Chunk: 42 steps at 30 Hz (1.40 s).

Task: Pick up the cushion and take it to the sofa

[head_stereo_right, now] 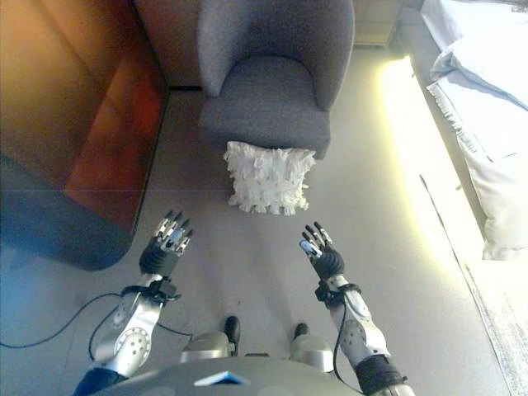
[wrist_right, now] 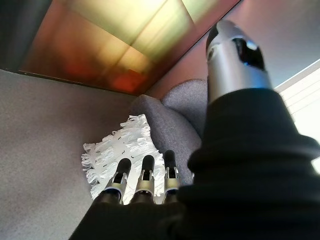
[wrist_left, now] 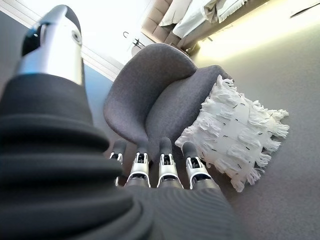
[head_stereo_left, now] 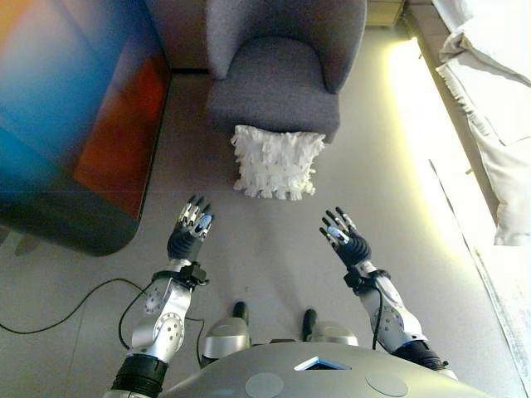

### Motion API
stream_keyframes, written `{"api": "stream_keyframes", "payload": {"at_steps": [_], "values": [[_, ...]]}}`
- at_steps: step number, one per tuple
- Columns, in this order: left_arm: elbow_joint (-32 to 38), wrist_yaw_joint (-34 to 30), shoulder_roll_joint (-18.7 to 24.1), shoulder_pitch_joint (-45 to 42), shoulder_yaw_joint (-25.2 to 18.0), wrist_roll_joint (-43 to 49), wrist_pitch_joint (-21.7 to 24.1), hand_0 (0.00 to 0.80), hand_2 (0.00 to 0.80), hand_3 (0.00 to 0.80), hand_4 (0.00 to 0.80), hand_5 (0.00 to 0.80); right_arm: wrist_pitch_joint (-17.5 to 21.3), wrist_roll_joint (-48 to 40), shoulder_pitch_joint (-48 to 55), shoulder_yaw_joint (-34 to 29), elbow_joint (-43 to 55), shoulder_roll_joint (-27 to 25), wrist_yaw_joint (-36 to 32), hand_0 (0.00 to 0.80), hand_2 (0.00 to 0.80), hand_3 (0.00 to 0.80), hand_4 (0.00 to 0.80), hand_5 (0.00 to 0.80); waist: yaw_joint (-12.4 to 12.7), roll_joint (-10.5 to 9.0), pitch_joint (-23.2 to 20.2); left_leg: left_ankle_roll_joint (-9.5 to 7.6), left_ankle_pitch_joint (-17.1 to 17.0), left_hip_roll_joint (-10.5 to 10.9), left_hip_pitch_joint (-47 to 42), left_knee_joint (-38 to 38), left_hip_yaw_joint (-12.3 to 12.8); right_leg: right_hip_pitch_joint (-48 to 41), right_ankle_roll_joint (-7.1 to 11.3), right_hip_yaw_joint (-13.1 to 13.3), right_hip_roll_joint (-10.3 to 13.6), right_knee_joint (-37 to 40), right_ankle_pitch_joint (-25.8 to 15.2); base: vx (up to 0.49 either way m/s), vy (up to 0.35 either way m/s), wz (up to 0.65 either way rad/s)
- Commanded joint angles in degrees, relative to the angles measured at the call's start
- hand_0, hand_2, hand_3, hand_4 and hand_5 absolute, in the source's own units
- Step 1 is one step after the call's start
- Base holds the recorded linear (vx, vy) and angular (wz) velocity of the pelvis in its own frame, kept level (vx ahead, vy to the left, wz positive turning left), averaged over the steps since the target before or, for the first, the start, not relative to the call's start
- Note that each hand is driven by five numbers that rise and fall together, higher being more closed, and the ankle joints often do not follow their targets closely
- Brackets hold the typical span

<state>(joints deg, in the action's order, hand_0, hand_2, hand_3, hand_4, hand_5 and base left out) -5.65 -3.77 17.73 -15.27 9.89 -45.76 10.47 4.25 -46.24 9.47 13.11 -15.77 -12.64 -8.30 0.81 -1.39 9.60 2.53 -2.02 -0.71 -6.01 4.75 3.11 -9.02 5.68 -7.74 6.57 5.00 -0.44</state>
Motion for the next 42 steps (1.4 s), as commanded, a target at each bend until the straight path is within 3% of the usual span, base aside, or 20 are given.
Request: {"api": "stream_keyframes", "payload": {"at_steps": [1,9,16,19,22,24,25,27,30,33,37,39,42], "values": [[3.79,-2.16,0.61,1.40,-1.26,0.69,2.26,0.000,0.000,0.000,0.000,0.000,2.64,-1.22,-0.83,-0.39,4.78,-0.33,-0.38,0.000,0.000,0.000,0.000,0.000,-0.16,-0.51,-1.03,-2.10,7.02,0.56,1.37,-6.97,7.51,3.81,0.82,-2.74,-0.31,-4.65,1.40,-0.013,0.047,0.08],[2.46,-1.05,0.90,2.97,-0.86,0.82,3.01,0.000,0.000,0.000,0.000,0.000,2.40,-1.27,-1.69,0.02,4.48,0.03,-0.33,0.000,0.000,0.000,0.000,0.000,-0.47,-0.19,-0.70,-2.72,6.48,1.25,1.20,-4.81,6.89,4.94,1.67,-1.84,0.08,-4.72,0.90,-0.007,0.080,0.05],[1.89,-0.95,1.05,3.13,-1.69,1.66,2.77,0.000,0.000,0.000,0.000,0.000,2.29,-1.49,-2.37,0.19,3.69,0.97,-0.37,0.000,0.000,0.000,0.000,0.000,-0.14,-0.29,0.10,-4.24,7.97,2.32,3.22,-8.40,6.96,7.44,2.90,-0.85,2.28,-8.75,1.18,0.025,0.093,0.00],[2.15,-1.49,2.11,3.82,-3.04,1.99,1.96,0.000,0.000,0.000,0.000,0.000,2.93,-1.44,-3.20,0.20,3.18,2.24,-0.59,0.000,0.000,0.000,0.000,0.000,0.71,-0.10,1.24,-6.80,10.31,2.94,7.12,-14.59,6.89,9.99,2.53,0.12,6.38,-20.41,1.77,0.006,0.123,0.04],[2.22,-1.85,2.47,2.55,-4.17,3.30,0.79,0.000,0.000,0.000,0.000,0.000,2.71,-0.50,-1.48,0.37,4.85,2.56,0.77,0.000,0.000,0.000,0.000,0.000,1.13,1.02,1.64,-8.41,11.90,3.47,7.73,-16.63,7.24,15.10,1.71,0.48,10.63,-37.06,-4.78,0.065,0.202,0.09],[2.47,-3.26,2.94,1.62,-5.02,3.56,0.14,0.000,0.000,0.000,0.000,0.000,2.85,-1.10,0.33,0.38,5.96,2.22,0.46,0.000,0.000,0.000,0.000,0.000,0.54,1.42,2.26,-8.06,13.58,3.47,6.38,-17.13,7.41,17.93,2.66,1.08,12.00,-41.79,-6.66,0.178,0.139,-0.08],[2.74,-4.04,3.31,1.15,-5.48,3.40,-0.12,0.000,0.000,0.000,0.000,0.000,3.07,-1.27,1.37,0.14,6.12,1.76,-0.36,0.000,0.000,0.000,0.000,0.000,0.08,1.62,2.32,-7.83,12.75,3.12,6.12,-16.65,8.07,19.94,1.97,0.63,11.78,-40.12,-7.88,0.273,0.056,-0.03],[3.26,-3.91,3.95,1.01,-5.19,2.53,-0.05,0.000,0.000,0.000,0.000,0.000,3.32,-1.39,2.14,-0.56,5.85,1.02,-0.91,0.000,0.000,0.000,0.000,0.000,-1.12,1.33,2.79,-7.32,13.40,3.77,4.54,-16.10,7.42,21.73,2.34,0.55,10.47,-34.88,-8.02,0.242,-0.027,0.02],[3.26,-2.07,4.44,2.47,-3.61,1.60,1.20,0.000,0.000,0.000,0.000,0.000,3.71,-1.97,1.36,-2.09,4.76,0.06,-1.37,0.000,0.000,0.000,0.000,0.000,-3.84,-0.18,3.52,-6.85,16.15,5.66,2.94,-16.66,6.12,25.81,3.95,0.09,7.80,-21.30,-9.66,0.305,-0.097,0.01],[1.94,-2.55,4.45,3.80,-1.52,0.56,2.29,0.000,0.000,0.000,0.000,0.000,3.84,-3.45,0.11,-3.02,3.19,-0.55,-2.01,0.000,0.000,0.000,0.000,0.000,-6.01,-1.74,3.45,-6.37,19.63,7.48,-0.73,-16.86,4.44,28.34,5.90,-2.56,5.54,-5.74,-12.43,0.446,-0.142,0.17],[1.83,-2.82,3.50,2.60,-0.32,1.49,1.17,0.000,0.000,0.000,0.000,0.000,2.90,-3.90,1.21,-3.81,3.12,-0.13,-1.30,0.000,0.000,0.000,0.000,0.000,-6.99,-1.85,3.07,-6.99,23.07,7.72,-4.78,-18.15,2.28,29.15,5.76,-4.82,5.02,-3.61,-15.15,0.588,-0.176,0.38],[1.83,-2.78,2.84,0.97,-0.82,1.97,1.48,0.000,0.000,0.000,0.000,0.000,2.15,-3.15,2.39,-4.01,2.88,0.08,-2.45,0.000,0.000,0.000,0.000,0.000,-7.25,-1.67,2.08,-7.00,24.47,7.19,-6.83,-19.83,2.93,28.09,5.28,-6.23,5.68,-5.17,-13.31,0.655,-0.206,0.50],[3.19,-1.82,1.84,-1.45,-2.02,1.56,0.96,0.000,0.000,0.000,0.000,0.000,0.50,-2.11,3.42,-3.20,3.60,-0.47,-2.94,0.000,0.000,0.000,0.000,0.000,-7.57,0.35,-0.24,-3.57,19.28,3.43,-10.70,-23.11,4.97,26.75,3.76,-8.61,4.55,-11.07,-9.69,0.622,-0.193,-0.01]]}}
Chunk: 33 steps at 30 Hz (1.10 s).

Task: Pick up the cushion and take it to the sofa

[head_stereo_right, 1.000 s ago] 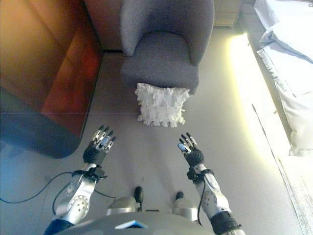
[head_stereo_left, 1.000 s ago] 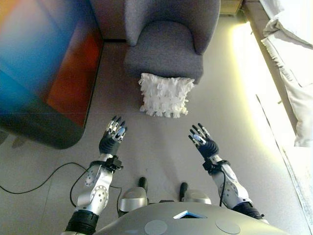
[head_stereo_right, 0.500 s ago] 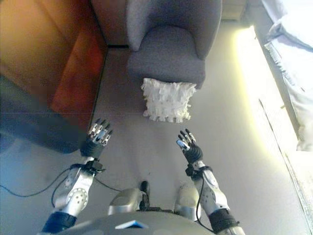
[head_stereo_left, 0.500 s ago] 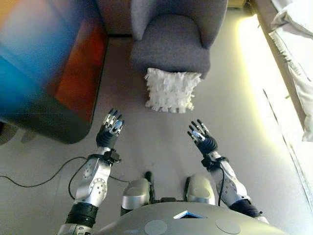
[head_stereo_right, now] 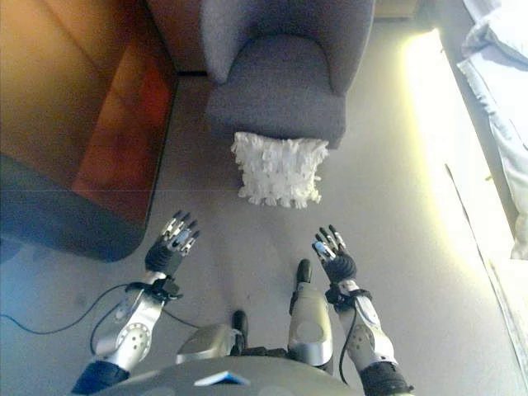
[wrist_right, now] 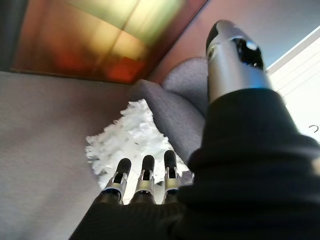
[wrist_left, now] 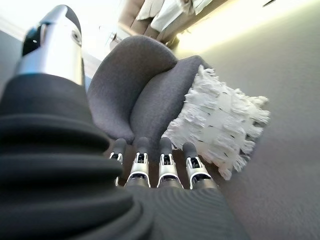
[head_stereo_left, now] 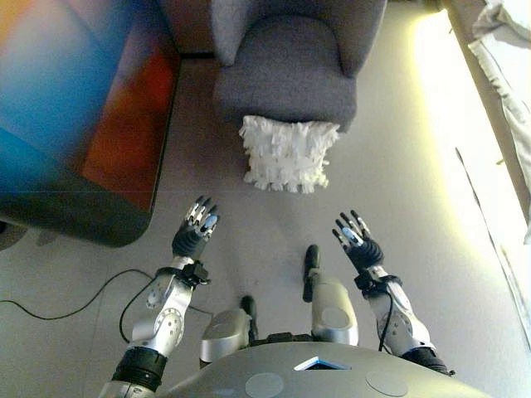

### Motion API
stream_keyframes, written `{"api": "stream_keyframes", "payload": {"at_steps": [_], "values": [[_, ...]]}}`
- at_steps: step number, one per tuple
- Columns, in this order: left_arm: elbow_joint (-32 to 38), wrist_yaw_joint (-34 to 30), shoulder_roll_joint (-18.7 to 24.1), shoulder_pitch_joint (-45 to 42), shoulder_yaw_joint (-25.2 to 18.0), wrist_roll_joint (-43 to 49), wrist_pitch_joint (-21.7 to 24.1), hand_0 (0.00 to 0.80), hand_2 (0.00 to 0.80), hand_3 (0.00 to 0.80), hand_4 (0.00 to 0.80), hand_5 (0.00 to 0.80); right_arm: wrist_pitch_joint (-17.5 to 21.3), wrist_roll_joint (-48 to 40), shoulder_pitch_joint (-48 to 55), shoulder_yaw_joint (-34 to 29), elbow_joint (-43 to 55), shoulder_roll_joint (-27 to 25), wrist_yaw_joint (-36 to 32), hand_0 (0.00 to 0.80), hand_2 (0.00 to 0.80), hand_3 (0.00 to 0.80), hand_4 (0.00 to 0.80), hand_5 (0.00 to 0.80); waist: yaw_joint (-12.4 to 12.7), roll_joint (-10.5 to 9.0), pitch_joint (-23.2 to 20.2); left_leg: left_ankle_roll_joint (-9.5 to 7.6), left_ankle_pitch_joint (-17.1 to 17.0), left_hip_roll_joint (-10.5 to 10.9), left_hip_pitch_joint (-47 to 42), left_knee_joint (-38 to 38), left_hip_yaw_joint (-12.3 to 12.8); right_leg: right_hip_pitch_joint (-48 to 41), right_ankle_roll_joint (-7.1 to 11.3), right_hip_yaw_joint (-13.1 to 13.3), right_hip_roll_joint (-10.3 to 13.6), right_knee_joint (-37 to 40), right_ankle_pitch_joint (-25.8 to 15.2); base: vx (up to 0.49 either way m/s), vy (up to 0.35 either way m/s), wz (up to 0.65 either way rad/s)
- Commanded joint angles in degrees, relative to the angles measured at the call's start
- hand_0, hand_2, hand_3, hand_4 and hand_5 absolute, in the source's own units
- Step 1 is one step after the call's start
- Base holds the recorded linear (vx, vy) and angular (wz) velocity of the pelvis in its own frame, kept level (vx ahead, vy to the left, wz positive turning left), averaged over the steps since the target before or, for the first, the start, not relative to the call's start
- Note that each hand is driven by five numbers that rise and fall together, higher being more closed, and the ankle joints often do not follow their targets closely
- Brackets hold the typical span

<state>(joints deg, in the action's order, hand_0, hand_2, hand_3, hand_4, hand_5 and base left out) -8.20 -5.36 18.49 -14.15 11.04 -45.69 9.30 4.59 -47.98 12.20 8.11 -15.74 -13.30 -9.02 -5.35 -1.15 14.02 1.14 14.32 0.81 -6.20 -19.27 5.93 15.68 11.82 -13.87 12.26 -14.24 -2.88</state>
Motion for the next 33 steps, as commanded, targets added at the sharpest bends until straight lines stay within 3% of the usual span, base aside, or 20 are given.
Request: {"api": "stream_keyframes", "payload": {"at_steps": [1,3,4,5,6,7,9,11,13,14,18,20,22,25,27,29,31,32,33], "values": [[6.39,0.34,0.71,-3.61,-3.79,1.43,1.93,0.000,0.000,0.000,0.000,0.000,-0.30,0.41,1.34,2.18,4.45,-0.11,-2.44,0.000,0.000,0.000,0.000,0.000,-1.76,1.13,-6.03,-0.26,-1.83,0.11,-11.60,-0.08,2.29,1.61,-3.68,-2.33,-2.03,5.85,-6.04,0.511,-0.211,-0.11],[6.98,0.51,0.60,-4.13,-4.46,-0.14,1.51,0.000,0.000,0.000,0.000,0.000,-0.20,0.48,1.83,2.70,5.52,-0.70,-2.72,0.000,0.000,0.000,0.000,0.000,-1.96,1.98,-7.53,2.54,-9.96,-1.59,-10.52,-4.53,1.25,0.42,-5.70,-1.45,-3.60,4.85,-4.18,0.503,-0.258,0.02],[7.48,0.15,0.44,-4.04,-4.96,-1.02,1.37,0.000,0.000,0.000,0.000,0.000,0.04,0.03,1.72,2.88,5.46,-1.19,-3.19,0.000,0.000,0.000,0.000,0.000,-1.47,1.56,-8.29,3.86,-14.54,-1.70,-6.58,-13.21,0.66,-2.50,-7.63,-0.78,-4.42,5.86,-2.36,0.504,-0.275,0.05],[7.59,0.16,0.21,-3.91,-5.06,-1.06,1.63,0.000,0.000,0.000,0.000,0.000,0.55,0.06,1.47,3.03,4.74,-1.41,-3.59,0.000,0.000,0.000,0.000,0.000,-0.91,1.02,-8.44,4.08,-16.00,-1.62,-2.98,-19.09,0.83,-4.68,-8.80,-0.52,-4.60,6.62,-1.33,0.383,-0.210,0.12],[7.59,0.13,0.18,-3.88,-5.10,-1.14,1.68,0.000,0.000,0.000,0.000,0.000,0.72,0.10,1.39,3.08,4.52,-1.43,-3.69,0.000,0.000,0.000,0.000,0.000,-0.82,0.71,-8.57,4.05,-16.48,-1.39,-2.00,-20.08,0.84,-5.08,-9.05,-0.45,-4.42,6.85,-1.16,0.365,-0.187,-0.38],[7.67,0.13,-0.29,-3.12,-4.71,-1.97,1.97,0.000,0.000,0.000,0.000,0.000,1.49,-0.10,0.28,3.12,3.11,-2.23,-4.08,0.000,0.000,0.000,0.000,0.000,0.21,0.01,-8.13,3.64,-15.66,-3.92,5.11,-27.79,3.45,-8.65,-10.69,-0.31,-4.61,7.78,0.77,0.330,-0.145,-0.54],[7.53,0.28,-0.61,-2.13,-4.20,-1.87,2.32,0.000,0.000,0.000,0.000,0.000,2.11,-0.50,-0.95,3.37,2.39,-2.45,-3.65,0.000,0.000,0.000,0.000,0.000,1.07,-0.69,-7.12,2.33,-13.39,-5.16,9.37,-28.11,5.39,-10.57,-11.03,0.29,-4.18,7.74,2.29,0.304,-0.083,-0.50],[6.93,-0.10,-0.43,-1.16,-3.77,-2.39,3.30,0.000,0.000,0.000,0.000,0.000,2.29,-1.27,-2.05,3.13,2.39,-3.31,-3.14,0.000,0.000,0.000,0.000,0.000,1.70,-0.74,-5.39,1.89,-13.74,-8.20,12.08,-19.10,7.81,-12.47,-11.28,2.20,-4.56,6.58,4.61,0.279,0.045,-0.38],[6.68,-0.58,-0.32,-0.76,-3.83,-3.09,3.36,0.000,0.000,0.000,0.000,0.000,2.00,-1.87,-2.23,2.75,2.90,-3.55,-2.60,0.000,0.000,0.000,0.000,0.000,1.77,-0.49,-4.62,2.12,-15.27,-9.21,12.62,-13.12,8.30,-13.13,-11.16,3.84,-5.04,6.26,5.42,0.267,0.090,-0.15],[6.49,-1.67,-0.24,-0.39,-4.27,-3.38,2.93,0.000,0.000,0.000,0.000,0.000,2.18,-2.44,-1.66,2.20,3.54,-3.87,-2.23,0.000,0.000,0.000,0.000,0.000,2.14,0.35,-3.85,3.11,-18.50,-10.07,13.93,-4.36,7.71,-14.06,-10.55,5.21,-5.85,5.43,6.72,0.310,0.126,0.01],[6.01,-3.21,-1.00,-0.47,-5.13,-2.64,2.62,0.000,0.000,0.000,0.000,0.000,3.09,-2.85,0.55,1.97,5.17,-3.83,-2.76,0.000,0.000,0.000,0.000,0.000,3.60,1.96,-3.46,6.01,-23.90,-11.88,14.64,13.72,4.99,-17.62,-8.61,7.27,-6.55,5.18,9.21,0.385,0.156,0.03],[6.01,-3.62,-1.45,-1.08,-5.91,-2.38,2.84,0.000,0.000,0.000,0.000,0.000,2.77,-2.81,1.23,2.11,5.53,-3.65,-3.20,0.000,0.000,0.000,0.000,0.000,4.33,2.24,-3.75,6.72,-25.25,-13.06,14.95,18.33,3.89,-20.65,-7.75,8.82,-6.22,5.51,10.74,0.430,0.151,-0.09],[6.05,-3.46,-1.62,-1.59,-6.50,-2.21,3.15,0.000,0.000,0.000,0.000,0.000,2.31,-2.22,1.60,2.28,5.18,-3.31,-3.94,0.000,0.000,0.000,0.000,0.000,4.58,2.11,-4.28,6.74,-24.55,-13.53,14.34,20.36,4.20,-23.03,-7.06,9.45,-5.30,6.16,11.76,0.419,0.163,-0.38],[6.56,-3.25,-1.32,-2.83,-7.38,-2.70,3.77,0.000,0.000,0.000,0.000,0.000,0.42,-1.64,1.63,2.46,4.99,-3.30,-4.70,0.000,0.000,0.000,0.000,0.000,5.31,2.37,-5.32,7.04,-23.98,-14.62,13.57,23.54,2.12,-25.04,-6.13,10.63,-4.05,7.24,12.67,0.432,0.229,-0.49],[6.29,-2.88,-1.00,-2.87,-7.57,-3.42,4.00,0.000,0.000,0.000,0.000,0.000,0.42,-1.20,1.21,2.56,4.47,-3.21,-5.18,0.000,0.000,0.000,0.000,0.000,5.45,2.67,-5.44,7.39,-24.38,-15.12,14.24,24.02,3.01,-25.81,-5.64,10.65,-3.57,7.44,13.31,0.336,0.270,-0.54],[5.54,-2.35,-0.05,-1.42,-7.70,-3.72,4.31,0.000,0.000,0.000,0.000,0.000,1.34,-1.16,-0.85,3.55,3.88,-2.81,-4.22,0.000,0.000,0.000,0.000,0.000,6.22,2.79,-5.33,6.84,-24.10,-14.42,15.53,22.59,2.17,-25.31,-4.31,10.23,-2.15,6.31,13.85,0.265,0.314,-0.28],[4.81,-1.93,1.33,0.16,-7.65,-3.40,3.59,0.000,0.000,0.000,0.000,0.000,2.19,-1.79,-2.46,4.43,3.32,-1.69,-2.10,0.000,0.000,0.000,0.000,0.000,7.17,2.36,-5.05,5.67,-21.94,-12.09,17.39,18.78,0.01,-24.64,-2.91,9.49,0.30,3.89,13.32,0.235,0.258,0.04],[4.64,-1.52,1.64,0.35,-7.70,-3.09,3.20,0.000,0.000,0.000,0.000,0.000,2.13,-2.21,-2.67,4.52,3.29,-1.21,-1.44,0.000,0.000,0.000,0.000,0.000,7.46,1.95,-5.12,4.96,-20.95,-10.89,17.99,17.17,-0.61,-24.72,-2.35,9.63,1.66,2.52,11.62,0.277,0.264,0.17],[4.45,-1.66,2.24,0.54,-7.93,-2.51,2.93,0.000,0.000,0.000,0.000,0.000,1.69,-3.46,-2.74,4.63,3.70,-0.37,-1.25,0.000,0.000,0.000,0.000,0.000,7.89,0.98,-5.27,3.20,-19.07,-8.31,18.36,14.98,-0.77,-24.46,-1.67,9.87,4.64,-1.13,6.41,0.319,0.342,0.16]]}}
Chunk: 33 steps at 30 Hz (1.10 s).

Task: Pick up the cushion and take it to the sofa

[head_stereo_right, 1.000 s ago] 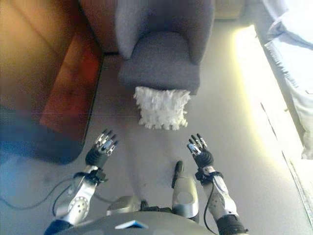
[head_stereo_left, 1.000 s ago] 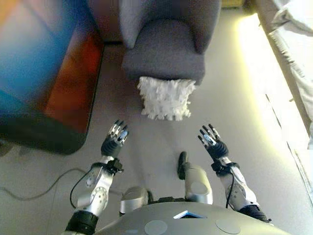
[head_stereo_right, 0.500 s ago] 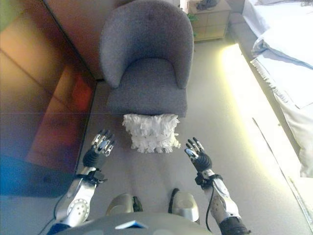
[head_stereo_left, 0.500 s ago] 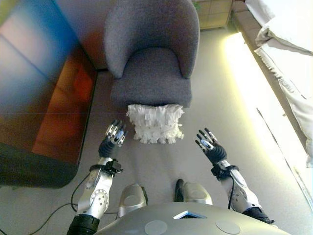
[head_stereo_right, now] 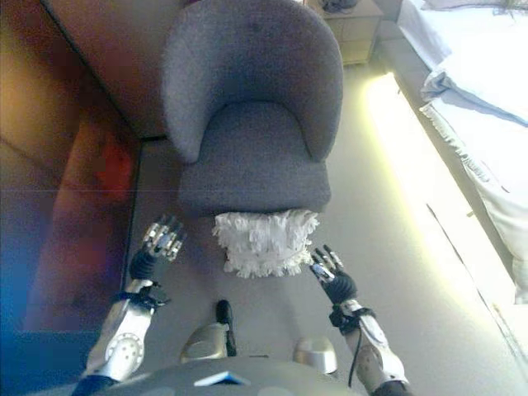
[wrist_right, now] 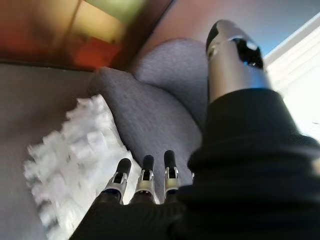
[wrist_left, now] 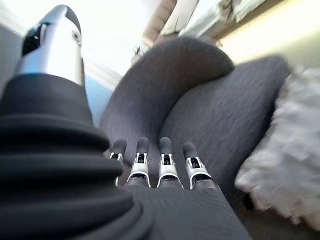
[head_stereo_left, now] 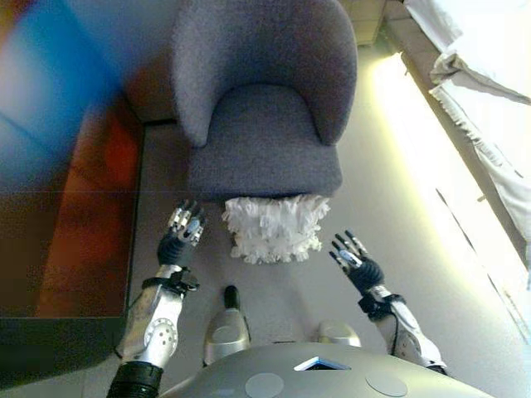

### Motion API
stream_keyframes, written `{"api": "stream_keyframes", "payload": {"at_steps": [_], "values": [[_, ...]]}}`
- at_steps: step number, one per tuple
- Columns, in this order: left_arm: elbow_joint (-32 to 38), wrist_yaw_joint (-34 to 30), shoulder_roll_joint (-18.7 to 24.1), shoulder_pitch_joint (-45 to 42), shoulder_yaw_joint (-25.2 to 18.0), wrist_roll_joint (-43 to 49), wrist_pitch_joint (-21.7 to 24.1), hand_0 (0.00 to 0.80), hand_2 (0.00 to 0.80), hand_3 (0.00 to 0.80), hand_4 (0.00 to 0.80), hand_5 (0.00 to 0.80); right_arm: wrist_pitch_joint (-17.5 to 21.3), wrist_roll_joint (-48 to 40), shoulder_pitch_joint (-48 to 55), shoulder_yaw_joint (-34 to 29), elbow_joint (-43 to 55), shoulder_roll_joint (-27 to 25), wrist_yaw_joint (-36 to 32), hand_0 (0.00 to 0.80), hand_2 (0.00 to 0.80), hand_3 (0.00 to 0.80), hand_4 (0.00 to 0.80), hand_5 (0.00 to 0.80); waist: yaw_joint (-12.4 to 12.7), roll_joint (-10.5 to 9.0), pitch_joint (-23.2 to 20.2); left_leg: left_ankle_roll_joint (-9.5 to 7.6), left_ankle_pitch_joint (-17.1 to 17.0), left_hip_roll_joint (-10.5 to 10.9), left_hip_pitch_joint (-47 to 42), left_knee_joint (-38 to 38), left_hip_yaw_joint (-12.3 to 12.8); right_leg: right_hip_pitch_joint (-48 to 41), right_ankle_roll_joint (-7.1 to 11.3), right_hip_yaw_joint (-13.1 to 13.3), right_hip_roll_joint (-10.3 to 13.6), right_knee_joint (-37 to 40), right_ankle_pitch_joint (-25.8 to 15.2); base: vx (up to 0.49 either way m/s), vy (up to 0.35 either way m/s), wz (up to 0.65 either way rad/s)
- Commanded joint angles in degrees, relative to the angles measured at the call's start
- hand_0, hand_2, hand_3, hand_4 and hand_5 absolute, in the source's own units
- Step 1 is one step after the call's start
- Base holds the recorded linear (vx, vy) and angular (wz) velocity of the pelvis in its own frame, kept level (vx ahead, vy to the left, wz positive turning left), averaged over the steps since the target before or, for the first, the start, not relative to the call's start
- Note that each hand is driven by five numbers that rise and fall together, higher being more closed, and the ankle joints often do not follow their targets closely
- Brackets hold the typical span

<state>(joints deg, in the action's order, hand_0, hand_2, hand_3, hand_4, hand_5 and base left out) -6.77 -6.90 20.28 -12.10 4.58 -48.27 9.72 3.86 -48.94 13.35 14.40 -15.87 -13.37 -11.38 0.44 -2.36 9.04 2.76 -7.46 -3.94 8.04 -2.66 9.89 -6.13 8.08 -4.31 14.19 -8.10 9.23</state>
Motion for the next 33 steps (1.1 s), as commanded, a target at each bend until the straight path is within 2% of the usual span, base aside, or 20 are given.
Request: {"api": "stream_keyframes", "payload": {"at_steps": [1,4,5,6,8,9,10,11,12,13,14,17,20,23,27,28,30,31,32,33], "values": [[3.33,-0.66,0.73,-1.56,-1.54,1.35,2.51,0.000,0.000,0.000,0.000,0.000,2.55,-2.40,-3.28,-1.63,4.48,0.35,0.96,0.000,0.000,0.000,0.000,0.000,2.38,2.03,-0.89,-0.48,4.13,-1.89,3.65,-2.15,-3.47,-1.10,1.89,-0.20,5.12,-13.28,-11.42,0.348,0.395,0.17],[4.20,-1.19,1.12,-1.77,-0.91,2.02,1.13,0.000,0.000,0.000,0.000,0.000,3.95,-1.78,-2.14,-1.81,4.96,1.97,0.60,0.000,0.000,0.000,0.000,0.000,2.35,2.66,-1.29,-3.89,6.78,2.05,0.90,-3.07,-2.15,4.42,0.26,-0.89,8.71,-27.58,-16.05,0.398,0.425,0.09],[3.88,-1.39,1.09,-1.81,-1.00,3.04,0.78,0.000,0.000,0.000,0.000,0.000,3.96,-1.43,-1.96,-1.87,4.71,2.61,0.94,0.000,0.000,0.000,0.000,0.000,2.19,2.43,-1.12,-4.26,8.47,3.76,-0.64,-3.72,-1.83,6.42,0.70,-1.30,10.39,-31.34,-17.04,0.278,0.292,0.09],[3.83,-1.26,1.17,-1.71,-1.01,3.57,0.76,0.000,0.000,0.000,0.000,0.000,3.83,-1.21,-2.01,-1.81,4.69,2.79,1.18,0.000,0.000,0.000,0.000,0.000,2.13,2.35,-0.89,-4.40,9.01,4.28,-1.36,-3.84,-1.57,7.67,0.76,-1.29,10.85,-32.12,-16.94,0.382,0.284,0.20],[4.38,-1.73,1.60,-1.20,-1.10,3.69,0.76,0.000,0.000,0.000,0.000,0.000,3.18,-0.60,-2.41,-1.49,5.00,2.73,1.77,0.000,0.000,0.000,0.000,0.000,1.66,2.95,-0.13,-4.23,9.78,4.59,-3.48,-3.82,-1.12,10.88,-0.20,-2.91,9.50,-29.30,-15.02,0.245,0.142,0.03],[5.25,-2.14,1.79,-0.90,-1.35,3.13,0.64,0.000,0.000,0.000,0.000,0.000,2.93,-0.46,-2.77,-1.39,5.11,2.62,1.46,0.000,0.000,0.000,0.000,0.000,1.42,3.64,0.41,-4.07,9.17,4.02,-4.04,-3.61,-0.62,12.86,-1.58,-5.22,6.83,-23.17,-14.23,0.207,-0.008,-0.14],[5.35,-2.36,2.07,-1.05,-1.63,2.65,1.08,0.000,0.000,0.000,0.000,0.000,2.64,-0.71,-3.16,-1.69,4.81,2.46,1.05,0.000,0.000,0.000,0.000,0.000,1.03,3.50,1.01,-3.55,9.66,4.02,-5.05,-3.61,-0.17,13.22,-1.49,-6.55,5.04,-16.78,-13.60,0.238,-0.031,-0.30],[5.48,-2.13,2.07,-1.17,-1.79,2.48,1.21,0.000,0.000,0.000,0.000,0.000,2.44,-1.00,-3.56,-1.68,4.75,2.32,0.96,0.000,0.000,0.000,0.000,0.000,0.73,3.24,1.43,-3.37,10.26,4.14,-5.83,-3.63,0.14,13.72,-1.11,-6.94,4.12,-13.27,-13.94,0.307,-0.079,-0.25],[5.80,-1.85,2.18,-1.43,-2.09,1.80,1.31,0.000,0.000,0.000,0.000,0.000,1.97,-1.59,-4.18,-1.72,4.97,2.01,0.81,0.000,0.000,0.000,0.000,0.000,0.29,2.64,1.84,-2.86,12.15,4.46,-7.31,-3.67,0.38,14.57,0.36,-7.07,3.09,-8.52,-14.10,0.246,-0.077,-0.37],[5.79,-1.77,2.16,-1.41,-2.12,1.56,1.56,0.000,0.000,0.000,0.000,0.000,1.60,-1.84,-4.67,-1.79,5.09,1.91,0.76,0.000,0.000,0.000,0.000,0.000,-0.01,2.21,2.07,-2.90,12.96,4.66,-7.81,-3.71,0.73,15.42,0.96,-7.19,2.61,-5.58,-15.01,0.248,-0.091,-0.30],[5.59,-2.09,2.12,-1.18,-2.14,1.10,1.92,0.000,0.000,0.000,0.000,0.000,1.24,-2.09,-5.69,-1.93,4.88,1.83,0.72,0.000,0.000,0.000,0.000,0.000,-0.48,1.23,2.49,-3.19,13.65,5.20,-8.21,-3.90,1.69,16.94,1.61,-7.53,2.21,-0.90,-18.00,0.173,-0.078,-0.17],[5.25,-3.28,1.78,-1.48,-1.96,0.95,1.78,0.000,0.000,0.000,0.000,0.000,0.80,-2.11,-7.14,-2.80,3.35,2.19,0.62,0.000,0.000,0.000,0.000,0.000,-1.21,0.13,2.70,-3.63,16.54,6.30,-10.81,-4.31,0.62,18.17,3.28,-6.99,0.98,6.75,-21.52,0.293,-0.069,-0.09],[5.31,-4.18,1.49,-2.54,-1.99,1.29,1.01,0.000,0.000,0.000,0.000,0.000,0.06,-1.94,-6.70,-3.74,2.67,2.73,0.29,0.000,0.000,0.000,0.000,0.000,-1.41,-0.88,2.10,-4.45,19.17,6.76,-12.75,-5.58,-0.81,18.26,3.51,-6.63,1.50,7.00,-22.52,0.386,-0.116,0.17],[5.77,-5.31,1.18,-3.57,-2.47,1.86,0.11,0.000,0.000,0.000,0.000,0.000,-0.56,-1.83,-5.95,-4.13,2.64,3.11,0.02,0.000,0.000,0.000,0.000,0.000,-1.20,-1.43,1.25,-4.40,21.19,6.17,-13.71,-7.59,-1.89,17.48,3.31,-6.18,2.84,4.31,-21.73,0.337,-0.164,0.44],[6.55,-4.29,1.05,-4.91,-2.52,1.55,0.03,0.000,0.000,0.000,0.000,0.000,-1.44,-0.96,-5.92,-2.96,3.26,2.50,-0.21,0.000,0.000,0.000,0.000,0.000,-1.18,-1.55,-0.40,-3.03,23.54,3.89,-16.30,-9.74,-1.84,16.37,3.15,-7.56,2.48,2.81,-19.80,0.302,-0.211,0.15],[6.36,-4.16,0.99,-5.22,-2.68,0.75,0.04,0.000,0.000,0.000,0.000,0.000,-1.52,-0.50,-6.14,-2.49,3.50,2.27,0.00,0.000,0.000,0.000,0.000,0.000,-1.36,-1.27,-0.85,-2.45,23.11,2.88,-17.20,-10.69,-1.89,16.53,2.81,-7.73,1.95,1.54,-18.65,0.228,-0.173,0.10],[5.94,-4.03,0.44,-5.61,-3.22,-0.34,0.41,0.000,0.000,0.000,0.000,0.000,-1.97,-0.07,-6.53,-1.97,4.18,1.22,-0.50,0.000,0.000,0.000,0.000,0.000,-1.68,-0.49,-1.54,-0.47,18.82,-0.06,-17.36,-14.87,-1.09,16.24,1.31,-8.65,0.36,-0.43,-15.67,0.224,-0.223,0.06],[5.60,-3.23,0.05,-5.43,-3.03,-0.09,0.68,0.000,0.000,0.000,0.000,0.000,-1.68,0.79,-6.47,-1.62,4.46,0.48,-0.76,0.000,0.000,0.000,0.000,0.000,-1.72,-0.04,-1.61,1.31,14.25,-2.16,-15.37,-21.02,-0.43,14.72,-0.46,-9.52,-0.94,-0.69,-14.00,0.188,-0.247,0.04],[5.31,-2.94,-0.11,-5.03,-2.80,-0.09,0.77,0.000,0.000,0.000,0.000,0.000,-1.25,1.41,-6.52,-1.34,4.50,0.09,-0.73,0.000,0.000,0.000,0.000,0.000,-1.68,-0.24,-1.73,1.85,11.80,-2.67,-13.36,-24.24,-0.31,13.77,-1.39,-10.01,-1.15,-0.46,-13.45,0.158,-0.215,0.12],[4.89,-2.92,-0.44,-4.65,-2.52,-0.06,0.93,0.000,0.000,0.000,0.000,0.000,-1.13,2.00,-6.60,-1.22,4.52,-0.47,-0.81,0.000,0.000,0.000,0.000,0.000,-1.67,-0.44,-1.66,1.88,11.08,-2.91,-11.67,-27.80,0.09,12.91,-2.19,-10.45,-1.23,-0.46,-12.75,0.159,-0.156,0.18]]}}
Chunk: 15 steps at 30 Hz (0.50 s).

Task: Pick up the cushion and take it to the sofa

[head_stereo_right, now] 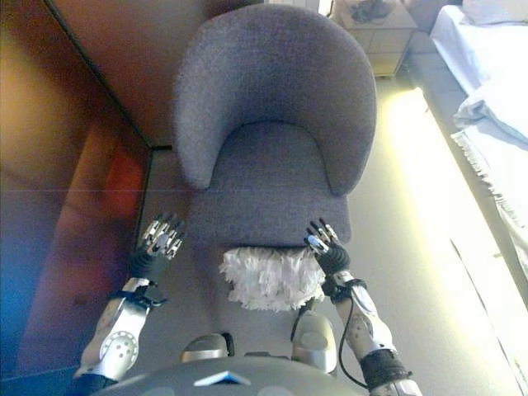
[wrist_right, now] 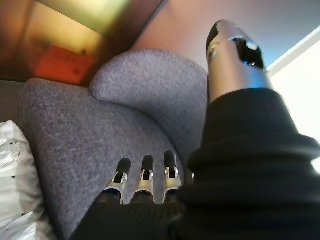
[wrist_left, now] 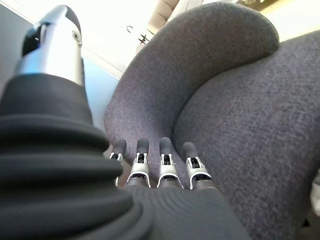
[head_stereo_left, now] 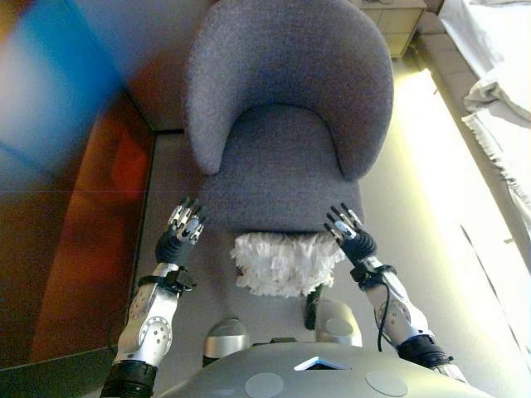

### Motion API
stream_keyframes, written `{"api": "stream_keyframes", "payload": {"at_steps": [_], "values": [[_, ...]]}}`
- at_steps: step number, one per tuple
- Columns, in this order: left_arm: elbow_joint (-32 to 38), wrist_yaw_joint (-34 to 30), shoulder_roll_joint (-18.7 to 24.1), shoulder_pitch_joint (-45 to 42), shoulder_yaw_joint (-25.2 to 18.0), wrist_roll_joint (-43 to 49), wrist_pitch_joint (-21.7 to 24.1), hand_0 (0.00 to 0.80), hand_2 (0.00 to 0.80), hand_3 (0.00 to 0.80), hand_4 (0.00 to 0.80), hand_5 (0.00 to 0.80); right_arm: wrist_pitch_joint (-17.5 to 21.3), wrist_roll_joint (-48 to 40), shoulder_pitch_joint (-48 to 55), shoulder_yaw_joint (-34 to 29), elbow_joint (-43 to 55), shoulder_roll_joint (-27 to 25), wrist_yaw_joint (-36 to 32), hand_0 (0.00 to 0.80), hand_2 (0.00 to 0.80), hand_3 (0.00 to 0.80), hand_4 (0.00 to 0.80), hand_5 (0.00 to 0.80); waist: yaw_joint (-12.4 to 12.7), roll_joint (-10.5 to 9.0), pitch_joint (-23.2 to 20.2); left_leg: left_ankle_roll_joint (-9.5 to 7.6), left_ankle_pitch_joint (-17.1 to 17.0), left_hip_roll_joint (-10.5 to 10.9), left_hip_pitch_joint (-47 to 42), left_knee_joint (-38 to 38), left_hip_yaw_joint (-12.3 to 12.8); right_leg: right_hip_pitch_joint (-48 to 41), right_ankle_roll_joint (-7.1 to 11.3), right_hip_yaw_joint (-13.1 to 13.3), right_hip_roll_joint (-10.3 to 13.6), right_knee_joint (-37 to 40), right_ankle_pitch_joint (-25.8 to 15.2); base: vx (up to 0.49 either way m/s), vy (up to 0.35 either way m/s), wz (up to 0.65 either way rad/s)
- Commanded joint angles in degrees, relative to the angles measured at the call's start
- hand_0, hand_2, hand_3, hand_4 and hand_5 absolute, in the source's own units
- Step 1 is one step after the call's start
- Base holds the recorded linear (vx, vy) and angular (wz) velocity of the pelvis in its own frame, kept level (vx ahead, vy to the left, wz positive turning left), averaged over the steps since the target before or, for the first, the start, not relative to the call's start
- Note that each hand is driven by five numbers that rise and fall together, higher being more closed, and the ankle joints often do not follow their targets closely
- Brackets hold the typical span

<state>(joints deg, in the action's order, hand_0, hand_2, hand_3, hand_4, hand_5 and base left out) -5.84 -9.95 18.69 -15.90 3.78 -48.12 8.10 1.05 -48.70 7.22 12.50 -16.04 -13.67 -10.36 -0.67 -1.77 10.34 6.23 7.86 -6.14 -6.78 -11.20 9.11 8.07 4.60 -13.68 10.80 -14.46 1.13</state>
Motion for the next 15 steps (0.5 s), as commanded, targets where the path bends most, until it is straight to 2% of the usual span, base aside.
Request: {"api": "stream_keyframes", "payload": {"at_steps": [1,2,4,5,6,8,11,15], "values": [[3.38,0.39,0.53,-0.23,-1.30,-0.12,2.35,0.000,0.000,0.000,0.000,0.000,1.91,2.72,-0.57,0.61,4.53,-0.93,-1.70,0.000,0.000,0.000,0.000,0.000,-0.52,-0.96,-2.87,-1.21,-5.83,-1.44,5.61,-22.10,1.40,-2.64,0.22,-1.60,1.82,5.90,-3.70,0.165,-0.095,0.19],[2.93,0.52,0.09,0.22,-0.80,-0.42,2.15,0.000,0.000,0.000,0.000,0.000,2.11,3.20,-0.61,0.49,4.52,-1.49,-1.38,0.000,0.000,0.000,0.000,0.000,-0.34,-0.73,-2.57,-0.95,-6.49,-1.96,7.26,-22.28,1.42,-3.96,-0.37,-1.55,1.42,5.96,-2.95,0.151,-0.040,0.15],[2.29,0.05,-0.61,0.78,0.16,-0.48,2.56,0.000,0.000,0.000,0.000,0.000,2.58,3.02,-1.13,0.50,4.14,-2.26,-1.37,0.000,0.000,0.000,0.000,0.000,0.32,-0.63,-2.19,-0.88,-7.13,-1.06,8.77,-17.82,0.85,-5.89,-0.25,-0.50,1.26,6.94,-2.30,0.115,0.050,0.12],[2.12,-0.13,-0.89,0.98,0.66,-0.21,3.17,0.000,0.000,0.000,0.000,0.000,2.79,2.51,-1.50,0.66,3.97,-2.47,-1.45,0.000,0.000,0.000,0.000,0.000,0.69,-0.36,-1.97,-1.00,-7.24,-0.74,8.91,-14.11,0.47,-6.42,0.10,0.07,1.07,7.42,-2.20,0.112,0.118,0.09],[2.15,-0.17,-1.03,1.32,1.23,0.09,3.86,0.000,0.000,0.000,0.000,0.000,3.18,1.92,-2.01,0.78,3.90,-2.71,-1.45,0.000,0.000,0.000,0.000,0.000,1.36,0.40,-1.52,-0.99,-8.49,-0.63,9.08,-6.37,-0.60,-7.29,0.62,1.14,0.32,8.29,-1.95,0.088,0.123,0.11],[2.44,-0.07,-0.86,1.84,1.60,0.41,3.67,0.000,0.000,0.000,0.000,0.000,3.98,1.45,-2.20,0.61,4.13,-2.68,-1.07,0.000,0.000,0.000,0.000,0.000,2.04,1.38,-0.91,-0.22,-11.33,-1.10,9.87,0.46,-1.82,-8.41,1.01,2.00,-0.51,8.77,-1.32,0.082,0.108,0.05],[1.34,0.46,-0.52,3.65,1.30,1.09,3.18,0.000,0.000,0.000,0.000,0.000,3.99,0.63,-2.24,0.39,3.91,-2.15,-0.94,0.000,0.000,0.000,0.000,0.000,1.29,1.10,-1.66,-1.36,-7.20,-0.05,7.67,3.42,-1.17,-8.13,1.56,2.06,0.41,8.47,-1.32,0.052,0.089,-0.22],[0.86,0.74,0.35,4.53,0.79,1.74,3.04,0.000,0.000,0.000,0.000,0.000,3.86,0.20,-0.83,0.66,4.65,-0.75,-1.42,0.000,0.000,0.000,0.000,0.000,0.58,1.44,-2.30,-1.67,-6.15,0.16,5.18,5.84,0.02,-8.34,2.68,1.96,0.95,8.50,-1.37,0.076,0.041,-0.09]]}}
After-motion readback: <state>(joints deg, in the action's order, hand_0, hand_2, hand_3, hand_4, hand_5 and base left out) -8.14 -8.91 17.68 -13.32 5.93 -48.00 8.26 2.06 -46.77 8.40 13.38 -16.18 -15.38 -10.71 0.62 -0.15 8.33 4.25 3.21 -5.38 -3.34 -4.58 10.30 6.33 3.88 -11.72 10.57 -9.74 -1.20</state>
